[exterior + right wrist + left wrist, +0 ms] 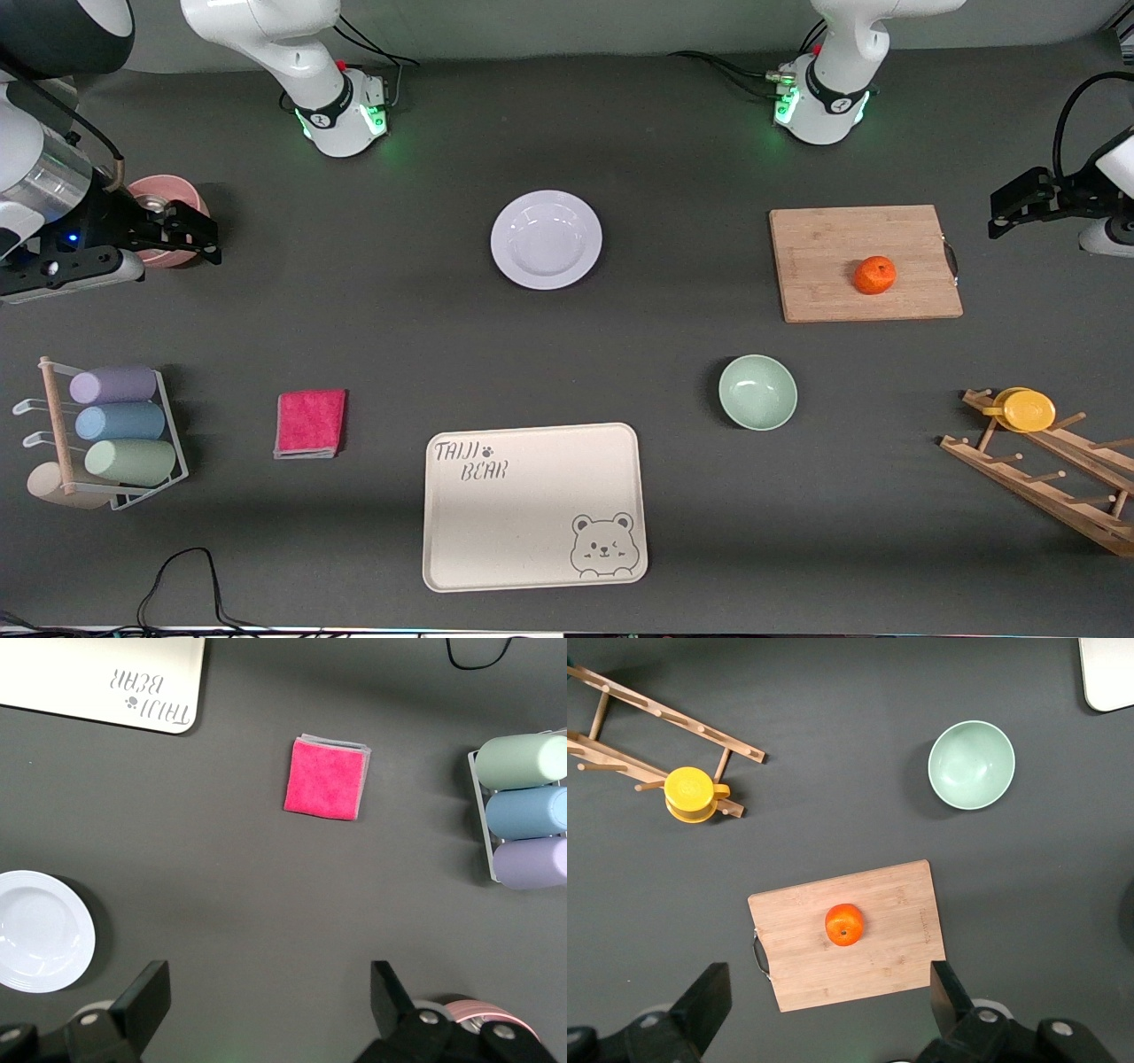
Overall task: Place orange and plate with both arms
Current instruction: 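Raise the left gripper and move it toward the orange on the board, then lower the left gripper over the orange and close on it, then lift the orange with the left gripper while the right gripper reaches out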
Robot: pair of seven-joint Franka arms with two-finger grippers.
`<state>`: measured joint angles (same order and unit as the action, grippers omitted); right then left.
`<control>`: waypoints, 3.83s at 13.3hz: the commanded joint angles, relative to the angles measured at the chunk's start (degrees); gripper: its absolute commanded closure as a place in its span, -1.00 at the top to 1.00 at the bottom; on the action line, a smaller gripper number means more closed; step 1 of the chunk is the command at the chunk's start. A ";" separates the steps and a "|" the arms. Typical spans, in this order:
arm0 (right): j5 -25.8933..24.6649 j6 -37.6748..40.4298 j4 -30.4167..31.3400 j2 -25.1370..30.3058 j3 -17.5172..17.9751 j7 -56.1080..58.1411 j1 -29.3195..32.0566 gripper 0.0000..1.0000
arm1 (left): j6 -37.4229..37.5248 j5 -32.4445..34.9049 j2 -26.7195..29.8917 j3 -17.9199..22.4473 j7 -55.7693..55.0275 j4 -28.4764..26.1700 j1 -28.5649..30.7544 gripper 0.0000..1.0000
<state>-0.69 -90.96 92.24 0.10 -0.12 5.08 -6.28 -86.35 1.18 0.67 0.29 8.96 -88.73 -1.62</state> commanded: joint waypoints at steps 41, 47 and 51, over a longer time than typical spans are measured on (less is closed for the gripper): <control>4.73 -0.18 -0.84 -4.58 -1.03 1.60 0.22 1.00 | -66.74 1.37 -0.30 2.53 -0.87 -66.57 3.91 1.00; 6.65 -0.27 -1.36 -5.89 -1.03 1.51 0.22 1.00 | -69.13 1.37 -4.18 2.53 -0.96 -66.48 4.09 1.00; 8.33 -0.44 -1.28 -6.43 -0.94 0.90 -0.13 1.00 | -69.13 1.37 -4.27 2.53 -0.96 -66.39 4.09 0.35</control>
<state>6.47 -91.48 92.24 -5.66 -0.94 5.51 -6.17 -154.73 1.92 -3.77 2.89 8.27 -154.94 2.15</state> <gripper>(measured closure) 0.000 0.163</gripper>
